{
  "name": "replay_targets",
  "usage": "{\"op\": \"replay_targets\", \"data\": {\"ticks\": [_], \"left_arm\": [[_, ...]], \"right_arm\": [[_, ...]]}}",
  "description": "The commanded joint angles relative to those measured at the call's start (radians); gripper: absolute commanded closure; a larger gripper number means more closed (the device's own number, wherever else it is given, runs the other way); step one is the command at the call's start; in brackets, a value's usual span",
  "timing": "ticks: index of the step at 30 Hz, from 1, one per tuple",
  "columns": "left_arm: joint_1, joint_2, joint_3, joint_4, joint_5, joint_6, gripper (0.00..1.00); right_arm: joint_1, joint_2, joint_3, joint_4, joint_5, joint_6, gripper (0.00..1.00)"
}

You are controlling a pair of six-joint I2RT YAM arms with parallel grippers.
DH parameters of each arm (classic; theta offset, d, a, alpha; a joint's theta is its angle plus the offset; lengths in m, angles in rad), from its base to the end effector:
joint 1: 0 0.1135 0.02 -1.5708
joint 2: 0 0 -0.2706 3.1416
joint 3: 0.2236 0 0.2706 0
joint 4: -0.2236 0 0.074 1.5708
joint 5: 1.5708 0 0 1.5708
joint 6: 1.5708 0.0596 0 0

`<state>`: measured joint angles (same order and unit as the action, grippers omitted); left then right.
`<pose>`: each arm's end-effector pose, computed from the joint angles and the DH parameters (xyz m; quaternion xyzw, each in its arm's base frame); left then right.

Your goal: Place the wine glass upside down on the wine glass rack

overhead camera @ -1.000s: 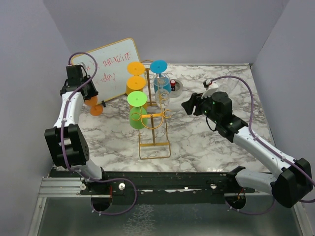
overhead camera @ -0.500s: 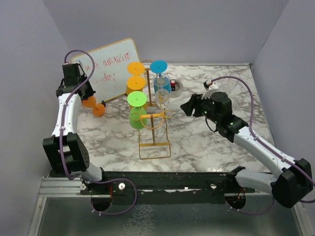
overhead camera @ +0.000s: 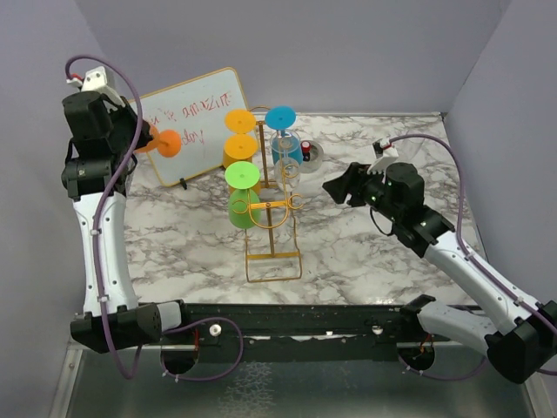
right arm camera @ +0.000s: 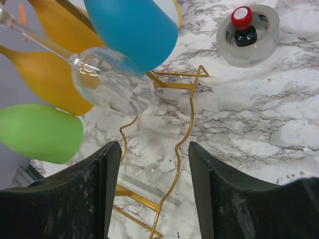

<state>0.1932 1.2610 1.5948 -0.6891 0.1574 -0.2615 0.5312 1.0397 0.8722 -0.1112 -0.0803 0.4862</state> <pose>0.2881 0.0468 0.4681 -0.1407 0.8075 -0.0839 0.5667 0.2402 0.1467 0.3253 -0.0421 0.7971 0.3210 0.5098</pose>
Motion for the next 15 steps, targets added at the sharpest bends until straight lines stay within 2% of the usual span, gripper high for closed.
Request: {"op": "replay_targets", "data": {"ticks": [1,8,10,15], "left_arm": [[-0.006,-0.052,0.102,0.032,0.137,-0.107,1.0],[-0.005,-0.082,0.2,0.192,0.205,-0.292,1.0],[-0.005,-0.093,0.172,0.296,0.299,-0.373,1.0],[-0.005,-0.087,0.067,0.695,0.58,-0.66,1.0]], "right_arm": [[0.003,-0.045,0.024,-0.029,0.017,0.054,0.39],[0.003,-0.074,0.036,-0.037,0.034,0.078,0.39],[0.004,-0.08,0.04,-0.036,0.042,0.083,0.39],[0.003,-0.1,0.061,-0.026,0.02,0.074,0.39]]}}
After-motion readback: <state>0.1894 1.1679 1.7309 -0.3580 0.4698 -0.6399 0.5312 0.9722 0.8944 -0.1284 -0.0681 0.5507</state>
